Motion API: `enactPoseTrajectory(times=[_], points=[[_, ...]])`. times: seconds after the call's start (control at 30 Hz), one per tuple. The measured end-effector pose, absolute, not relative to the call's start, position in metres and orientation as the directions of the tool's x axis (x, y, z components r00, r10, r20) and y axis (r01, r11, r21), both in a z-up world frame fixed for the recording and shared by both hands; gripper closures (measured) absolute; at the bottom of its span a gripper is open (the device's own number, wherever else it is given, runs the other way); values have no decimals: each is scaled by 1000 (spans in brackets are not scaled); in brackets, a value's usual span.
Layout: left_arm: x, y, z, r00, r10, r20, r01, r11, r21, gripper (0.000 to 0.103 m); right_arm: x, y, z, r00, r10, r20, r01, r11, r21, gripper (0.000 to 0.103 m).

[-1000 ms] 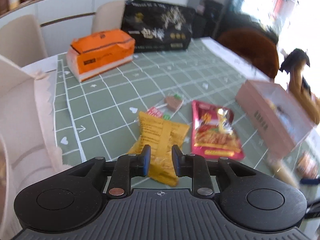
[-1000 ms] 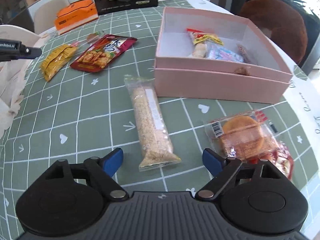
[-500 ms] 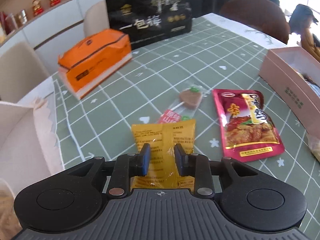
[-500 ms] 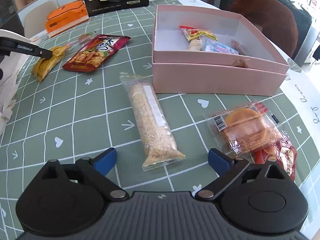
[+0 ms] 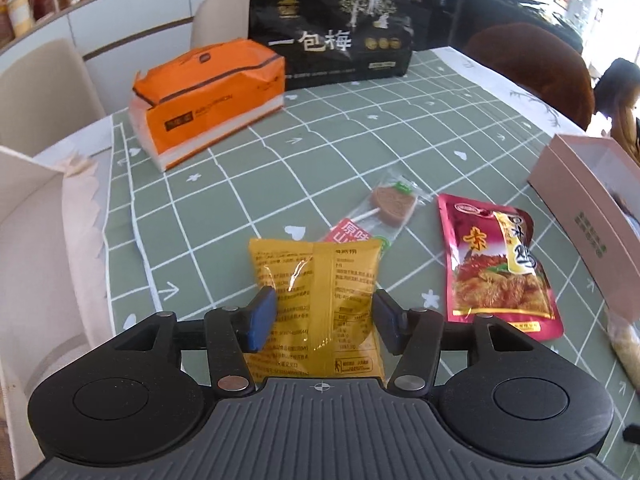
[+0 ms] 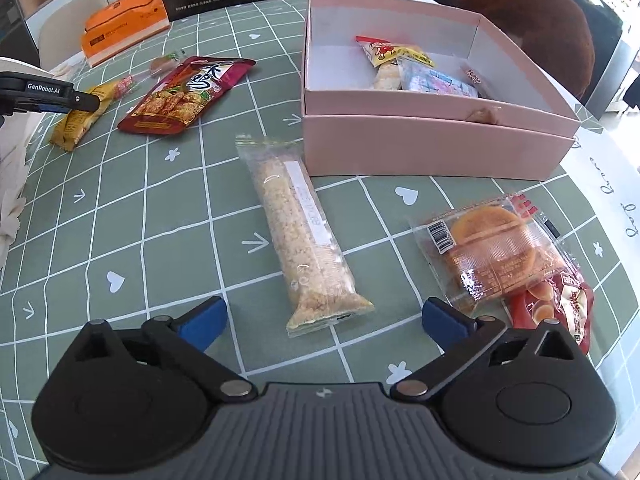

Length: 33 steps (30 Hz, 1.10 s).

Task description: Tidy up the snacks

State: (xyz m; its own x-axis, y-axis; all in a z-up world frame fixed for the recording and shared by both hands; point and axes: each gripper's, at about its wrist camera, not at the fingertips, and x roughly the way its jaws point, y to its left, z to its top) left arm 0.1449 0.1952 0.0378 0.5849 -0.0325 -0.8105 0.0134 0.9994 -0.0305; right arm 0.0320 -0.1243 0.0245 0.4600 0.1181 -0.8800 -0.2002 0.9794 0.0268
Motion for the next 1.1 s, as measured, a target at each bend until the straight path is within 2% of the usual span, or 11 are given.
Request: enactPoseTrajectory(times=[0.03,0.1,0.13,0.33,0.43,0.6,0.67,0.77,0.9,1.03,1.1], points=[[146,195,38,581,-38,-813,13,999,-38,41,32,-124,24,458,117,-881,-199,980,27,0],[147,192,36,567,-77,-820,41,997,-65,24,32,-124,24,457,116,-882,-196,980,27,0],[146,189,35,559,-99,-823,75,995,-69,21,32,-124,24,457,115,-882,-195,980,27,0],[143,192,19,549,-24,-835,41,999,-2,16,33,-124,24,449,110,-887,-187,982,27,0],[143,196,22,554,-25,-832,10,1000,-23,21,34,-124,24,448,104,-888,-174,984,27,0],[131,196,31,566,-64,-822,-29,995,-97,42,36,-122,24,432,90,-897,-151,988,27,0],[121,190,34,571,-84,-817,-11,994,-110,43,41,-122,24,409,96,-908,-169,985,28,0],[101,178,35,561,-131,-817,22,989,-144,44,42,-122,30,439,66,-896,-138,990,5,11],[67,160,36,543,-197,-816,43,977,-207,44,43,-117,33,461,59,-886,-151,988,-13,11],[34,139,38,513,-291,-808,87,954,-288,44,44,-111,31,457,97,-884,-176,984,16,31],[18,126,38,494,-330,-804,119,942,-313,44,41,-107,35,459,115,-881,-189,982,30,64]])
